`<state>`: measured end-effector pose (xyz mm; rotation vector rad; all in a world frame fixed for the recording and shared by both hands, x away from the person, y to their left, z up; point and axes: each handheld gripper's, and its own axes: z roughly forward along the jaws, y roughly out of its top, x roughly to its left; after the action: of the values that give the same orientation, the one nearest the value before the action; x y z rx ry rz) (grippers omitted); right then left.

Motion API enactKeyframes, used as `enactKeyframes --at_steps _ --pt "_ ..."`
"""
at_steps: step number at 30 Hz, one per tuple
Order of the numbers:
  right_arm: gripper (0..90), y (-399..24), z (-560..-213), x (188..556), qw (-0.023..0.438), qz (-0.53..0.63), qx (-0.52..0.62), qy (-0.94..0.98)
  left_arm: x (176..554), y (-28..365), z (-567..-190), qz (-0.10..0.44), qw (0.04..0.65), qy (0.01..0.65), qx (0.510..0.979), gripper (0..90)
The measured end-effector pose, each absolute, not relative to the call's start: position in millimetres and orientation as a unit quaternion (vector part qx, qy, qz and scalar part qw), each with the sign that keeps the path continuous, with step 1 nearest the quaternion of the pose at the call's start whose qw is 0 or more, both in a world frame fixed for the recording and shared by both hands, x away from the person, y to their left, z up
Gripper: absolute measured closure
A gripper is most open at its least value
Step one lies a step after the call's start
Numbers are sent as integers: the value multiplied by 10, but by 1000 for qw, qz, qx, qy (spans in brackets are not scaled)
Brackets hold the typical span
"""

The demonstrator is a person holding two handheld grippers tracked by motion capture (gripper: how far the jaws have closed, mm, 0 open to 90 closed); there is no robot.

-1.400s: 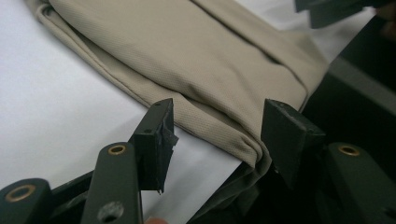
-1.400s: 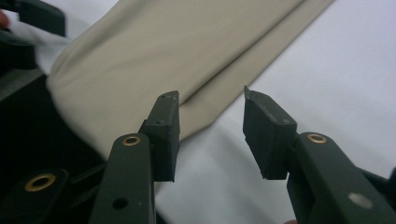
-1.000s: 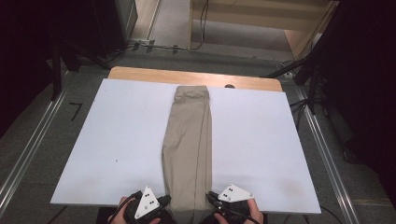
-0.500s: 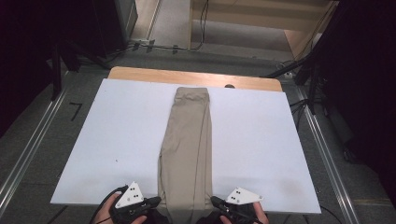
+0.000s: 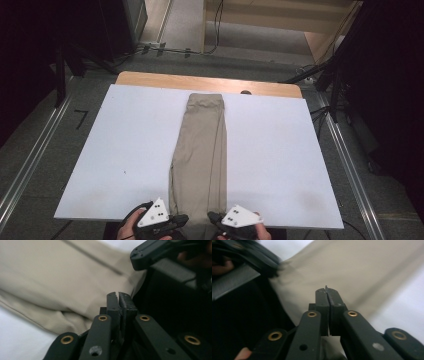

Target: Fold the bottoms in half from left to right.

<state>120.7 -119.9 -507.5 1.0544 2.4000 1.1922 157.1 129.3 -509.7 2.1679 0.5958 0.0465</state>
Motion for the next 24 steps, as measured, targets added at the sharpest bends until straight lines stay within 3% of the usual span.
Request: enactKeyframes --at_steps 5,7,12,16,20,24 --pt "874 -1099 -5171 1219 126 387 349 844 1626 1308 -5176 -4 429 254 867 900" --pt "875 -1264 -5190 1217 115 388 372 835 1615 1309 -5173 1 427 251 869 900" --pt "877 -1592 -5183 1178 150 355 397 833 1618 1309 -5174 -2 426 252 869 900" --pt "876 -1761 -5167 1177 149 359 433 813 1628 1310 -5176 -4 427 250 869 900" --pt "877 -1657 -5092 1153 155 385 414 810 1636 1311 -5174 -6 426 249 870 900" --pt "878 -1208 -5055 1168 154 394 361 831 1637 1311 -5174 -7 425 251 869 900"
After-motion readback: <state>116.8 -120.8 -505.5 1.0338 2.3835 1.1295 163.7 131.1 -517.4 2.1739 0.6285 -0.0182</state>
